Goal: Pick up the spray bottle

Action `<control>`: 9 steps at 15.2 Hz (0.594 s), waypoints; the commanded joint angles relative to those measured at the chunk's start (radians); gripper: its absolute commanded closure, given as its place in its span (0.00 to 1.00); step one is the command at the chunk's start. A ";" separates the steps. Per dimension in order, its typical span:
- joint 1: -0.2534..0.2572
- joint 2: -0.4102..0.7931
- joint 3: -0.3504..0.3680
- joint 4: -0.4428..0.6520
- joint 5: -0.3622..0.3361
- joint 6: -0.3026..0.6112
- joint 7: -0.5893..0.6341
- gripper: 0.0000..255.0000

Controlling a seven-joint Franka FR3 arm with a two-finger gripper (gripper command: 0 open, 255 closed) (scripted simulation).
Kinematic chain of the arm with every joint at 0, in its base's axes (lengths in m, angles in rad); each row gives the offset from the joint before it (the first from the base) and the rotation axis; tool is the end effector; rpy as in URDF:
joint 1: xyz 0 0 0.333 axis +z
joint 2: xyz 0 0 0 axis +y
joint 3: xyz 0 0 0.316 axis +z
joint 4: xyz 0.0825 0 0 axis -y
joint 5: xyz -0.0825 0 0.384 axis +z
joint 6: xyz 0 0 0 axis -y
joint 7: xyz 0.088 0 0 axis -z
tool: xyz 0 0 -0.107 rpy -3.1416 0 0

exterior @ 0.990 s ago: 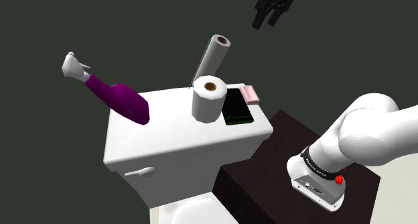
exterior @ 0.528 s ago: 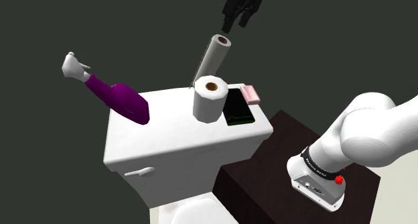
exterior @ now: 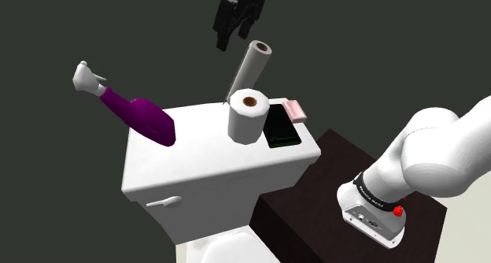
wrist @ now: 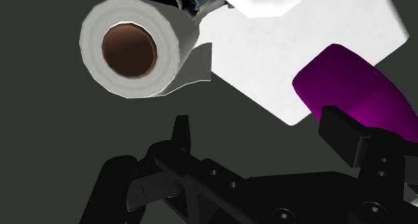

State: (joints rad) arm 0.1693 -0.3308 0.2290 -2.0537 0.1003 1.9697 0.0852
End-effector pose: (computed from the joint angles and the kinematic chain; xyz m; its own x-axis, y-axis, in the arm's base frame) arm 0.4359 0.2052 0.5950 0.9353 0.2655 0.2338 0.2832 -0.9580 -0.0453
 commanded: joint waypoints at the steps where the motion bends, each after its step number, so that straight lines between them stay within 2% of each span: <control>1: 0.011 0.054 0.027 0.042 -0.016 0.021 0.007 0.00; 9: 0.066 0.280 0.136 0.225 -0.132 0.087 0.068 0.00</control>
State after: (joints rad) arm 0.2249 -0.0845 0.3477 -1.8600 -0.0107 2.0524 0.1366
